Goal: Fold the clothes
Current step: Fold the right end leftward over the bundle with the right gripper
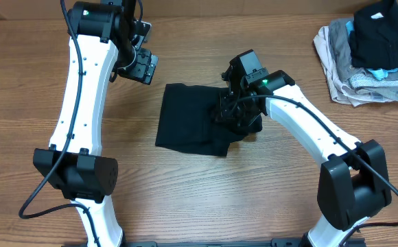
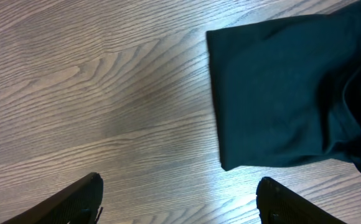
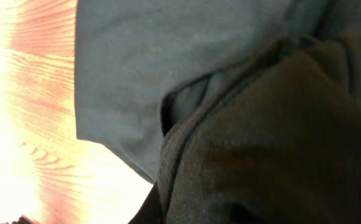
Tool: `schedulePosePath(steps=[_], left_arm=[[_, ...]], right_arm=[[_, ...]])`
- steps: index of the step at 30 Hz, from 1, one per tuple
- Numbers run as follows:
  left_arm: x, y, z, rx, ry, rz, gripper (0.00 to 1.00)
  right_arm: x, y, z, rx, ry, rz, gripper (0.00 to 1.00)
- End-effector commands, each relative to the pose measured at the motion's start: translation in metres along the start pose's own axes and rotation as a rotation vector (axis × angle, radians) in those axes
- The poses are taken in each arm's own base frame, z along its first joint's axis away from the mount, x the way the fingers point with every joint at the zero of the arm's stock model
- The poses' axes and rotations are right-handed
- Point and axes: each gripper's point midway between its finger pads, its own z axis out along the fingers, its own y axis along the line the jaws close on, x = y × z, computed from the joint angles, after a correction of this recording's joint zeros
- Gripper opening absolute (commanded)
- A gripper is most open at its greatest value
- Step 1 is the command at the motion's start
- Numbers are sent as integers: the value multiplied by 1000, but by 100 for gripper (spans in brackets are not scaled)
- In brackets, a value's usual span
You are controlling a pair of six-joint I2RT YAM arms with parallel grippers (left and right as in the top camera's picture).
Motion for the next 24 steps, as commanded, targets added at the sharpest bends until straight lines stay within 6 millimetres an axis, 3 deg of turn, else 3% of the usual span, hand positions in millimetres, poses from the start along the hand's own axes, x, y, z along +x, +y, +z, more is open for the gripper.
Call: schedulePosePath(steps=[1, 8, 12, 17, 24], left_arm=[[-5, 0, -14, 9, -49, -20, 81], [-5, 1, -14, 9, -49, -19, 81], [-6, 1, -14, 9, -52, -19, 82], [-6, 0, -14, 13, -53, -19, 82], [-7, -4, -14, 38, -57, -18, 82]], right_arm=[[-14, 7, -19, 8, -64, 30, 4], [-32, 31, -66, 5, -96, -36, 4], [-35, 47, -70, -15, -118, -68, 4], [-26, 65, -43, -24, -78, -117, 4], [-6, 97, 29, -43, 8, -197, 4]])
